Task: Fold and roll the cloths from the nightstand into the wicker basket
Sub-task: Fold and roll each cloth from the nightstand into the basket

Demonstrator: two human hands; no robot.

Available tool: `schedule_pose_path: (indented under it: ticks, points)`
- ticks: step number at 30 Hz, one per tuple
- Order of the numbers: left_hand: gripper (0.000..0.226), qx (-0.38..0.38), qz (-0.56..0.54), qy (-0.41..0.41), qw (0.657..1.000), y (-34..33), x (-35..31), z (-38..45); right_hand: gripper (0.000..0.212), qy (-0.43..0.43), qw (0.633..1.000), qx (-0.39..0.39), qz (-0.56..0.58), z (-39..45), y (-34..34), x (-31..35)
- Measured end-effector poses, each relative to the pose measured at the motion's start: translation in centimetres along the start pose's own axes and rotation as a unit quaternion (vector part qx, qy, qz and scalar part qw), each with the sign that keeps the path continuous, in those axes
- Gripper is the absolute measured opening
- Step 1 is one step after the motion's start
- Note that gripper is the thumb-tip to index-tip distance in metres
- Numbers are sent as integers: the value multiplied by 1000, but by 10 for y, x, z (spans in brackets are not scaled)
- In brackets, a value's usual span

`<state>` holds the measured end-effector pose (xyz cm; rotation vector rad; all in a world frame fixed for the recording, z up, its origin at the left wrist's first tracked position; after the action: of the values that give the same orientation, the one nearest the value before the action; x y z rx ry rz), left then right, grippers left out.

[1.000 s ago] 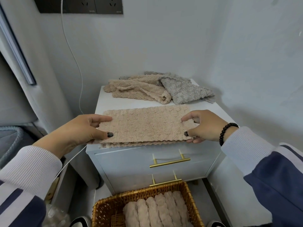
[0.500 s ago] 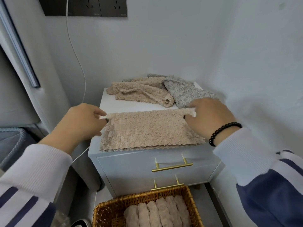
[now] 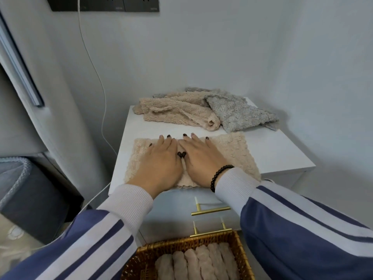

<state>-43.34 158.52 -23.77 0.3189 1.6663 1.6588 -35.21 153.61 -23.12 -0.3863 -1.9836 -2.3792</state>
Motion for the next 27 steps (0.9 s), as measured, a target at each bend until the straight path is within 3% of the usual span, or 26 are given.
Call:
schedule_pose_path:
  ticks: [7, 13, 16, 18, 23, 27]
  points:
    - [69, 22, 68, 42, 997, 0, 24, -4, 72, -69, 995, 48, -59, -10, 1, -50]
    - [70, 25, 82, 113, 990, 8, 48, -4, 78, -156, 985, 64, -44, -19, 9, -101]
    - [64, 2, 74, 149, 986, 14, 58, -1, 69, -165, 985, 42, -19, -18, 12, -108]
    - [56, -32, 56, 154, 986, 19, 57, 0, 54, -157, 987, -17, 8, -17, 22, -107]
    - [17, -129, -63, 146, 979, 40, 58, -4, 19, -197, 963, -104, 154, -25, 39, -116]
    - [29, -173, -143, 152, 963, 54, 62, -11, 17, -233, 926, -189, 227, -36, 46, -128]
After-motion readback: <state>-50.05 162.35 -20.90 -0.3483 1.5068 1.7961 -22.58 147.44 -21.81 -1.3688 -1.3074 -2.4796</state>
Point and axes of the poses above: each hand's wrist, its own z-axis towards the middle knuckle, its own y-axis out of the back of the hand, x = y × z, the point moved 7 cm from there along z, towards the middle knuckle, and after that the axes turned 7 degrees about -x, right-handed, at the moved point
